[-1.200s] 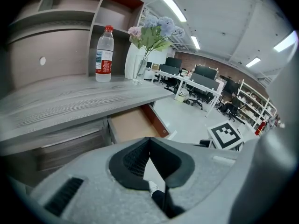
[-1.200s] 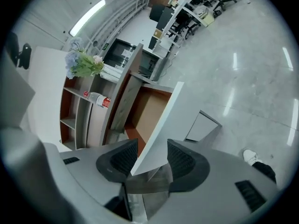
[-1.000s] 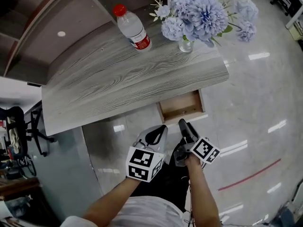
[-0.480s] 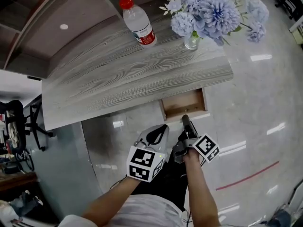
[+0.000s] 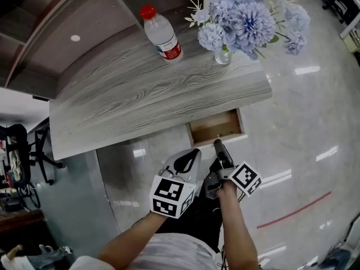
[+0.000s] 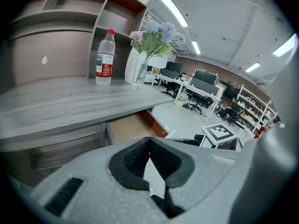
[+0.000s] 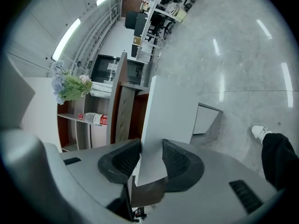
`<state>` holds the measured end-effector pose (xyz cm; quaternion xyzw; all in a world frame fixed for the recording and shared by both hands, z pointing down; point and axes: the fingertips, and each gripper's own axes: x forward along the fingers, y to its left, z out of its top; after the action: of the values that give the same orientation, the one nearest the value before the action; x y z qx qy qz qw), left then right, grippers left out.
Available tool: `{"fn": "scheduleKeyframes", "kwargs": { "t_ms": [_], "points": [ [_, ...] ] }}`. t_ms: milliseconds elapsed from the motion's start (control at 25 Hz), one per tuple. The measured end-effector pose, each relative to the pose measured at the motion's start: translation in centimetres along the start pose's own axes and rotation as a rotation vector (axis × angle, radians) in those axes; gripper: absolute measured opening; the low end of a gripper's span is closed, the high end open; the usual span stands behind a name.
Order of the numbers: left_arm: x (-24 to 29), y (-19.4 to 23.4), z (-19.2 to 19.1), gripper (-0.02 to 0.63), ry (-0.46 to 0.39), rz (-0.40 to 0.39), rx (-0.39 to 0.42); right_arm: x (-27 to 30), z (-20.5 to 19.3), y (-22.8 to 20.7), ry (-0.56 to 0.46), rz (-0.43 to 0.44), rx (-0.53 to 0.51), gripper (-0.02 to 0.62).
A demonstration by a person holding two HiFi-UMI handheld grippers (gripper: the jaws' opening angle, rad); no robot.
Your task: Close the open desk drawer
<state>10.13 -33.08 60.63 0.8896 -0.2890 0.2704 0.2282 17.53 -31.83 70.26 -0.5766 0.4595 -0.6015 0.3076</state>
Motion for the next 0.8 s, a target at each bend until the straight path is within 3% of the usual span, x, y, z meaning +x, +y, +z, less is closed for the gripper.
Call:
{"fn": "scheduleKeyframes", "kwargs": {
  "t_ms": [120, 480, 680, 800],
  "points": [
    [0.1, -0.2, 0.2, 0.005, -0.003, -0.004, 0.003, -0.3, 0.0, 0.0, -0.002, -0.023, 0.016, 0.13],
    [0.4, 0.0, 0.5, 0.005, -0.01, -0.001, 0.006, -0.3, 0.9, 0.8, 0.014, 0.028, -0.021, 0.133],
    [0.3, 0.2, 0.8, 0.005, -0.011, 0.006, 0.01, 0.9, 1.1, 2.5, 0.023, 0.102, -0.013, 0.13],
    [0.4, 0.4, 1.2, 0.005, -0.015, 0.012, 0.013, 1.5, 1.5, 2.3, 0.038, 0.071, -0.03, 0.13]
  ]
}}
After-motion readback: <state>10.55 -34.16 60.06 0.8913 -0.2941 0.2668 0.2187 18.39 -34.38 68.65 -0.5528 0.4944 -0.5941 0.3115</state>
